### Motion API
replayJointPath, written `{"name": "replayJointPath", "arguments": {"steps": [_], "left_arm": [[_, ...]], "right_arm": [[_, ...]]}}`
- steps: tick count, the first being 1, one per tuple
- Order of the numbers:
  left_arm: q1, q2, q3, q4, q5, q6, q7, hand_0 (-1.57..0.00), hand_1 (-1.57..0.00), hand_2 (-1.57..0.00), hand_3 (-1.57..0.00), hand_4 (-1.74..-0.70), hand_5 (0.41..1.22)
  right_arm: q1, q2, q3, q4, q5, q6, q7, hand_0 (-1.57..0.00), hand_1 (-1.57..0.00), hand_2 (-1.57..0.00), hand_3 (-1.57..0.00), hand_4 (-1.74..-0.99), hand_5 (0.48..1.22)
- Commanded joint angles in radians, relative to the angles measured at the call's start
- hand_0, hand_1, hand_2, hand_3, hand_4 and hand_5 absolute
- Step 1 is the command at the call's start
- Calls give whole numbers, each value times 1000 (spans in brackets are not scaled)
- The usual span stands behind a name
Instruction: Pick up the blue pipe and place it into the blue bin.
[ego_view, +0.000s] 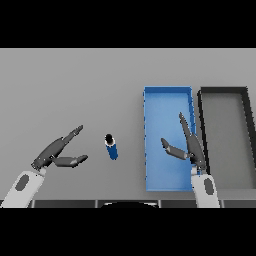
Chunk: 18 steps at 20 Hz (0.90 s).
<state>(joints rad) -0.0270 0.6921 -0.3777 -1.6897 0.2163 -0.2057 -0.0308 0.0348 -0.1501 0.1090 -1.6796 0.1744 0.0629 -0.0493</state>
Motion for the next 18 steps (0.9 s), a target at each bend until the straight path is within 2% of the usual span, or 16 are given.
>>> {"name": "replayJointPath", "arguments": {"steps": [1, 4, 6, 9, 12, 15, 18], "left_arm": [[-3, -3, -20, -14, -6, -8, 26, 1, 1, 1, 1, -1031, 496], [-5, -35, -85, -25, -50, -29, 43, 1, 1, 1, 1, -1075, 472], [1, -67, -121, -20, -88, -23, 29, 1, 1, 1, 1, -1097, 466], [-43, -126, -151, 2, -105, -19, 38, 1, 1, 1, 1, -1141, 479], [-78, -199, -169, 70, -137, 5, 26, 1, 1, 1, 1, -1145, 486], [-114, -269, -170, 133, -136, 20, 19, 1, 1, 1, 1, -1126, 487], [-125, -323, -173, 205, -141, 30, 0, 1, 1, 1, 1, -1137, 495]], "right_arm": [[9, 1, 2, -6, -2, 3, 2, 1, 1, 1, 1, -1229, 576], [1, -5, -2, 9, 10, -4, 4, 1, 1, 1, 1, -1219, 572], [13, -10, -2, 6, 9, 1, -9, 1, 1, 1, 1, -1213, 571], [2, -7, -1, 2, 9, -1, 12, 1, 1, 1, 1, -1209, 567], [8, 1, -2, -1, -1, 1, 18, 1, 1, 1, 1, -1209, 556], [19, 1, -2, -1, -6, 8, -5, 1, 1, 1, 1, -1205, 554], [15, -8, -15, 7, -15, 10, -4, 1, 1, 1, 1, -1200, 549]]}}
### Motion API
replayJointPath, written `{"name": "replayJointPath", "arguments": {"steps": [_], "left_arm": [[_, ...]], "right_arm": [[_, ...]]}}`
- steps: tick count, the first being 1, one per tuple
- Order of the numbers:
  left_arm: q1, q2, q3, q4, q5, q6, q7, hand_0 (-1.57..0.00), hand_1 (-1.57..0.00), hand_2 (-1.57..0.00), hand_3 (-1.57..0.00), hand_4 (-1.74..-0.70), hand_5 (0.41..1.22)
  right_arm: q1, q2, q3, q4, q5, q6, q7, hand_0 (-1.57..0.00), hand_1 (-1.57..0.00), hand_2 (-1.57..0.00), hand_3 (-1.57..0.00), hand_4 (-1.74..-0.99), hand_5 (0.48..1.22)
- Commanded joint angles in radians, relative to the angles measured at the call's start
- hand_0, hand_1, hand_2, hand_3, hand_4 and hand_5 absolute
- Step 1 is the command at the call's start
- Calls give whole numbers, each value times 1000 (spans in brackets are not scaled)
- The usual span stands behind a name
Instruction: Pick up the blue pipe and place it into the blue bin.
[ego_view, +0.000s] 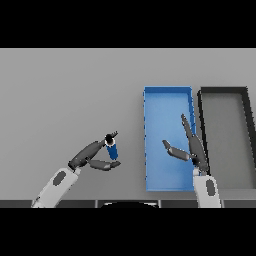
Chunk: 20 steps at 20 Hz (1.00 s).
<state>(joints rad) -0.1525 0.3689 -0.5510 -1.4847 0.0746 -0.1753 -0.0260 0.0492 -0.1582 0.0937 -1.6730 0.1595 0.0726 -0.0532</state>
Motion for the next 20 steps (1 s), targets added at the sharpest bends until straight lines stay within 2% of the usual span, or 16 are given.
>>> {"name": "replayJointPath", "arguments": {"steps": [1, 5, 7, 9, 10, 11, 12, 13, 15, 17, 19, 20], "left_arm": [[-12, -15, 2, 28, -5, 2, -15, 1, 1, 1, 1, -1138, 497], [-36, -70, -12, 102, -53, 36, -80, 1, 1, -23, 0, -1098, 517], [-52, -104, -4, 128, -21, 19, -85, 1, 1, -87, -44, -1137, 567], [-50, -129, 11, 127, 30, 2, -73, 1, -118, -269, -202, -1217, 635], [-48, -140, 14, 120, 47, -2, -81, -39, -248, -417, -345, -1268, 675], [-43, -152, 17, 131, 62, -11, -90, -179, -411, -578, -590, -1301, 784], [-41, -167, 15, 141, 63, -5, -87, -418, -642, -777, -777, -1383, 872], [-39, -173, 10, 140, 50, 4, -94, -648, -828, -936, -914, -1450, 941], [-39, -186, 5, 129, 36, 16, -87, -981, -1095, -1164, -1112, -1551, 1042], [-37, -182, -7, 128, 38, 10, -94, -1193, -1266, -1311, -1258, -1617, 1106], [-30, -176, -21, 98, 22, 28, -109, -1329, -1376, -1404, -1370, -1561, 1148], [-30, -179, -26, 95, 17, 32, -114, -1378, -1415, -1438, -1411, -1541, 1162]], "right_arm": [[1, 9, 7, -8, -1, 0, 2, 1, 1, 1, 1, -1202, 549], [7, 3, 6, -10, 7, -3, 12, 1, 1, 1, 1, -1195, 548], [12, -1, 6, -12, 8, 0, 13, 1, 1, 1, 1, -1188, 550], [7, 6, 11, -2, 18, -8, 8, 1, 1, 1, 1, -1188, 556], [0, 9, 9, 6, 11, -4, 4, 1, 1, 1, 1, -1196, 560], [6, 6, 5, 4, 11, -7, -3, 1, 1, 1, 1, -1192, 560], [2, 6, 2, 5, 13, -11, -3, 1, 1, 1, 1, -1191, 561], [8, 6, 6, 3, 14, -8, -3, 1, 1, 1, 1, -1189, 562], [6, 3, 5, 5, 20, -12, -6, 1, 1, 1, 1, -1182, 562], [3, 5, 8, -3, 20, -12, -1, 1, 1, 1, 1, -1178, 561], [-1, 7, 9, 5, 22, -13, 15, 1, 1, 1, 1, -1176, 559], [9, 3, 7, 7, 20, -8, 0, 1, 1, 1, 1, -1176, 559]]}}
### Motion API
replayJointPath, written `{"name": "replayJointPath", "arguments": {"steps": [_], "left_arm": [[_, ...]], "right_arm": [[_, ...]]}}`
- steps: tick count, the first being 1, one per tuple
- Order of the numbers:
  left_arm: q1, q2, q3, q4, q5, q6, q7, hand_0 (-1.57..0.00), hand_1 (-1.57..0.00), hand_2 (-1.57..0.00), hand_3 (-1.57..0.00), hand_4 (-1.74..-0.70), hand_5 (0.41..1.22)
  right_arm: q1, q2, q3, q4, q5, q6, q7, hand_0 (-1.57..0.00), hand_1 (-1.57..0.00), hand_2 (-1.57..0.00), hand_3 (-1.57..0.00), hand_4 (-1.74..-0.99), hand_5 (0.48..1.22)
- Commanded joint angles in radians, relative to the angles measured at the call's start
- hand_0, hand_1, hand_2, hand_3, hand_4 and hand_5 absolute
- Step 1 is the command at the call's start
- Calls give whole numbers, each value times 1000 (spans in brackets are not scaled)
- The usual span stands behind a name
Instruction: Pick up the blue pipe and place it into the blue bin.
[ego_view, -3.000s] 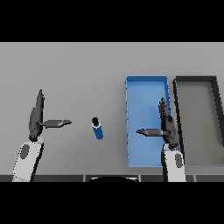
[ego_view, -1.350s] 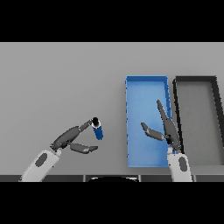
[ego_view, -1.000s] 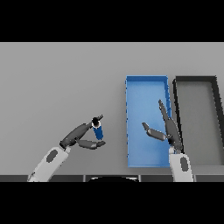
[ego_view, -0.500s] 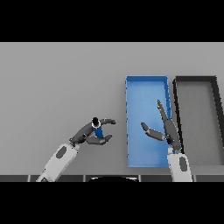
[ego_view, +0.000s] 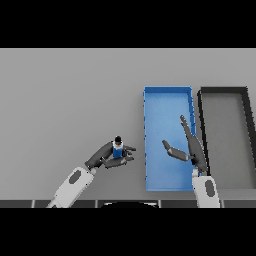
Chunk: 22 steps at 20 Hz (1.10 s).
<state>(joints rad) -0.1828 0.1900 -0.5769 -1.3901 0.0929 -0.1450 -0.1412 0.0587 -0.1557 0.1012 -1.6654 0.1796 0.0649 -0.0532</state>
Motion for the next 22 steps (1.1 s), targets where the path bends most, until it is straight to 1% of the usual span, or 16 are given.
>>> {"name": "replayJointPath", "arguments": {"steps": [1, 2, 3, 4, 6, 7, 9, 11, 13, 15, 16, 17, 19, 22], "left_arm": [[6, -2, -7, 4, -19, 7, -9, -1416, -1446, -1464, -1443, -1525, 1174], [12, 1, -5, -3, -30, 8, -31, -1447, -1471, -1486, -1468, -1512, 1183], [7, 0, 3, -9, -28, 4, -36, -1472, -1491, -1503, -1489, -1502, 1191], [0, -19, 6, -14, -30, 9, -36, -1492, -1507, -1516, -1505, -1494, 1197], [-6, -41, 17, -57, -16, 12, -73, -1520, -1530, -1536, -1529, -1485, 1206], [-11, -58, 13, -70, -20, 12, -80, -1530, -1538, -1543, -1537, -1482, 1209], [-17, -63, 17, -100, -26, 14, -67, -1545, -1550, -1553, -1549, -1478, 1213], [-35, -66, 23, -128, -30, 10, -29, -1554, -1558, -1560, -1557, -1475, 1216], [-49, -61, 29, -158, -24, -9, -4, -1560, -1562, -1564, -1562, -1473, 1218], [-70, -70, 41, -163, -14, -24, 39, -1564, -1566, -1566, -1565, -1473, 1219], [-62, -64, 40, -166, -20, -32, 41, -1566, -1567, -1567, -1566, -1473, 1219], [-69, -76, 34, -174, -23, -40, 51, -1567, -1567, -1568, -1567, -1473, 1220], [-64, -79, 34, -176, -29, -52, 59, -1568, -1569, -1569, -1569, -1473, 1220], [-59, -89, 45, -174, -41, -57, 57, -1570, -1570, -1570, -1570, -1474, 1220]], "right_arm": [[13, 3, 7, -10, 4, 0, -6, 1, 1, 1, 1, -1174, 558], [12, 5, 9, -13, 8, -3, -3, 1, 1, 1, 1, -1171, 558], [12, 1, 5, -18, 9, -7, -6, 1, 1, 1, 1, -1166, 556], [-1, 4, 8, -18, 12, -8, 10, 1, 1, 1, 1, -1160, 554], [2, 7, 13, -19, 17, -9, 23, 1, 1, 1, 1, -1154, 550], [-7, 2, 8, -13, 18, -10, 30, 1, 1, 1, 1, -1151, 550], [8, -3, 12, -19, 33, -17, 6, 1, 1, 1, 1, -1138, 552], [9, -9, 3, -20, 19, -9, 5, 1, 1, 1, 1, -1135, 559], [-2, -14, -1, -12, 23, -10, 19, 1, 1, 1, 1, -1128, 564], [-2, -14, -3, 0, 24, -12, 5, 1, 1, 1, 1, -1124, 569], [8, -14, -2, -1, 26, -12, -6, 1, 1, 1, 1, -1123, 571], [-9, -11, -4, 15, 24, -12, 4, 1, 1, 1, 1, -1124, 574], [35, 10, 8, -23, 52, -49, -5, 1, 1, 1, 1, -1124, 578], [170, 62, 40, -145, 127, -136, 4, 1, 1, 1, 1, -1123, 578]]}}
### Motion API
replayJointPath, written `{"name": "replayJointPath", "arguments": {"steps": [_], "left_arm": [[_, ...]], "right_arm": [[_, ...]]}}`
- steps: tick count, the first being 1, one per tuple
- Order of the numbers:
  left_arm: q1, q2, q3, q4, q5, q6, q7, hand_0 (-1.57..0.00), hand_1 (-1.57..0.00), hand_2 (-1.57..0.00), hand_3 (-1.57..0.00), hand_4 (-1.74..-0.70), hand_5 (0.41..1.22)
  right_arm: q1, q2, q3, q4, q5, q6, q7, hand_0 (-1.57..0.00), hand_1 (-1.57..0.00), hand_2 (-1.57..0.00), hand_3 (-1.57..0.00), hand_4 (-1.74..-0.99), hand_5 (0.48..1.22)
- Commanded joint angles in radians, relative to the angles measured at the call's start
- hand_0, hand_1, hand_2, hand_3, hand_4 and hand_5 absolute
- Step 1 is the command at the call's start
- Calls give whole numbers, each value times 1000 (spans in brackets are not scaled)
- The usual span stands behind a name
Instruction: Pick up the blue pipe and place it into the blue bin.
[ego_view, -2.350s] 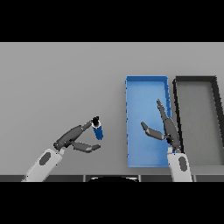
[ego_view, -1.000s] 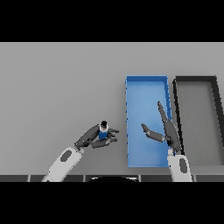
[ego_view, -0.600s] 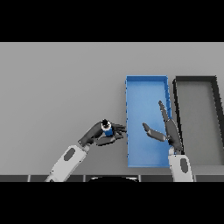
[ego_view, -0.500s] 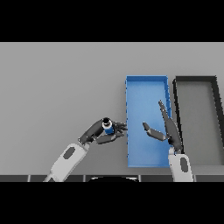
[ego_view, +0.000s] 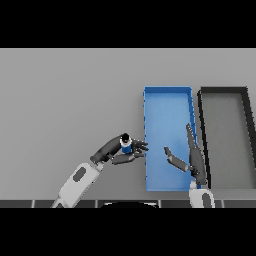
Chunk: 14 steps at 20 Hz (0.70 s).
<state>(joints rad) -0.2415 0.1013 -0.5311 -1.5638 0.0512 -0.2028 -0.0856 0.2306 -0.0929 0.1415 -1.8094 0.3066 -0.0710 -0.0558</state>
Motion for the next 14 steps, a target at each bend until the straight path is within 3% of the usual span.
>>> {"name": "replayJointPath", "arguments": {"steps": [1, 5, 8, 9, 11, 14], "left_arm": [[-8, 0, 7, -10, 6, -6, 4, -1570, -1570, -1570, -1570, -1474, 1220], [12, -14, 8, -4, -24, -10, -5, -1571, -1571, -1571, -1571, -1474, 1221], [13, -19, 17, -8, -33, -26, 3, -1571, -1571, -1571, -1571, -1475, 1221], [7, -22, 26, 3, -32, -32, 6, -1571, -1571, -1571, -1571, -1475, 1221], [36, -14, 19, -22, -40, -47, 0, -1571, -1571, -1571, -1571, -1474, 1221], [33, -28, 26, -21, -57, -48, 15, -1571, -1571, -1571, -1571, -1473, 1221]], "right_arm": [[58, 20, 15, -49, 32, -30, 15, 1, 1, 1, 1, -1133, 578], [101, 64, 36, -120, 73, -72, 78, 1, -11, -3, 1, -1194, 572], [99, 55, 24, -192, -48, -11, -18, 1, -17, -32, 1, -1172, 579], [85, 32, 22, -225, -72, 18, -24, 1, -14, -25, 1, -1175, 592], [54, -21, 18, -294, -123, 82, 44, 1, -8, -16, 1, -1163, 592], [-12, -72, 54, -316, -155, 186, 237, 1, -4, -8, 1, -1177, 567]]}}
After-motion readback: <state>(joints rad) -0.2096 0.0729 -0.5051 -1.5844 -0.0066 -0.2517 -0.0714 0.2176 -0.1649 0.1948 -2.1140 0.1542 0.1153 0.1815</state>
